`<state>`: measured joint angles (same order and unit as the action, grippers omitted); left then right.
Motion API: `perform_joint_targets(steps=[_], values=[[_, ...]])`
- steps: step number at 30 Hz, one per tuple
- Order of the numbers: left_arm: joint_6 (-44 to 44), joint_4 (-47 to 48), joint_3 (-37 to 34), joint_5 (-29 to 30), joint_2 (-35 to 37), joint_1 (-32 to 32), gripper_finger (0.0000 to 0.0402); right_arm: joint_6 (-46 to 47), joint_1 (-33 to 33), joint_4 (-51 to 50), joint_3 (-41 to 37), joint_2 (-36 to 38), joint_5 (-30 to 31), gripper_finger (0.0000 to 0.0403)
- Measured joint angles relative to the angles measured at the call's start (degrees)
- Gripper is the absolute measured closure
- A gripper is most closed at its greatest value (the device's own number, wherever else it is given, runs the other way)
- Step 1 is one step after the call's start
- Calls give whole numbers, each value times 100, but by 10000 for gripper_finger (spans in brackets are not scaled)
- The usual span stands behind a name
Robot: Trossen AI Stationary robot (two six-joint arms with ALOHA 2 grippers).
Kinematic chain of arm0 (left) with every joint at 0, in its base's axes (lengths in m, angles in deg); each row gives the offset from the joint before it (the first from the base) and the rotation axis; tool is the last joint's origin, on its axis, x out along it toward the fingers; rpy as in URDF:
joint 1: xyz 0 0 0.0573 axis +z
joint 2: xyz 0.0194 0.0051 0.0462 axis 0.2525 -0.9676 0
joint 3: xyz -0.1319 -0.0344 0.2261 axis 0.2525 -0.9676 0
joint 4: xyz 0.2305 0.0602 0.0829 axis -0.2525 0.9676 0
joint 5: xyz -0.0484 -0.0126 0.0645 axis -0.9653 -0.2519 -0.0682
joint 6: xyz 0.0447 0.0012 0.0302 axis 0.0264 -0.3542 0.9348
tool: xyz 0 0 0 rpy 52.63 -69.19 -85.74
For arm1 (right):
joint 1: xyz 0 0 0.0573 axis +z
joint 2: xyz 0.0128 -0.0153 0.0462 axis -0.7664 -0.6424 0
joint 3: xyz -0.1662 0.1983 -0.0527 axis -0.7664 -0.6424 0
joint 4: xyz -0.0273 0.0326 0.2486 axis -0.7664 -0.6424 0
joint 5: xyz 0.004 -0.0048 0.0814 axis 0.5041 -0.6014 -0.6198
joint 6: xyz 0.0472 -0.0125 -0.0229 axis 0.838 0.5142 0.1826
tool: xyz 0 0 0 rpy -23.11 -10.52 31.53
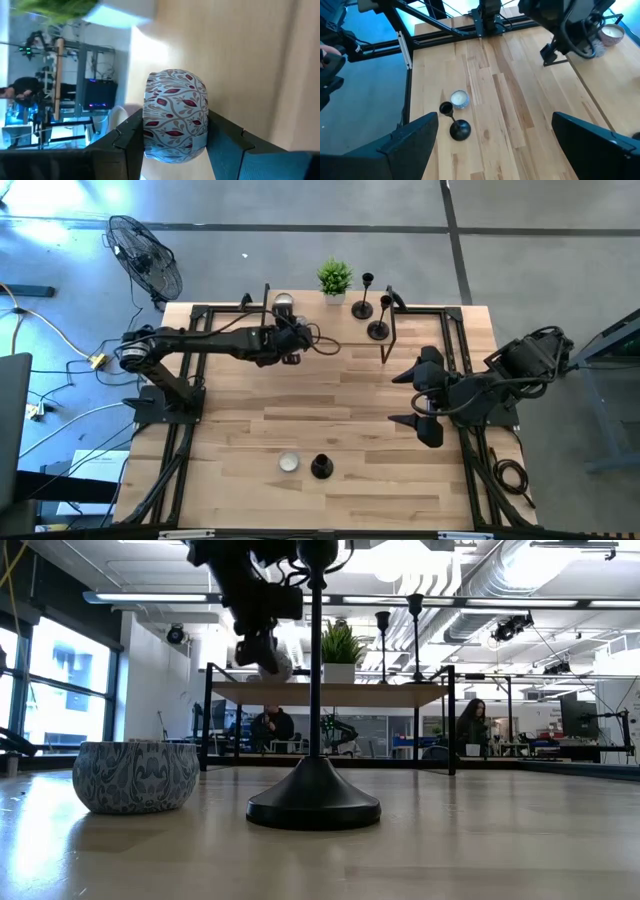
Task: Pick & Place candle stick holders
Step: Put the white candle on the shelf
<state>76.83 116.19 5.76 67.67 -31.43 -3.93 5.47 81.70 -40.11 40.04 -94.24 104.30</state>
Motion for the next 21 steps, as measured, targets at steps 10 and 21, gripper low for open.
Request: perform_joint_targets(steps=[10, 21], values=[[161, -4, 10, 9, -213, 57, 240, 45, -12, 4, 0, 0, 37, 18], [88, 23, 20, 7, -328, 12, 239, 102, -12, 0, 0, 0, -6, 18]])
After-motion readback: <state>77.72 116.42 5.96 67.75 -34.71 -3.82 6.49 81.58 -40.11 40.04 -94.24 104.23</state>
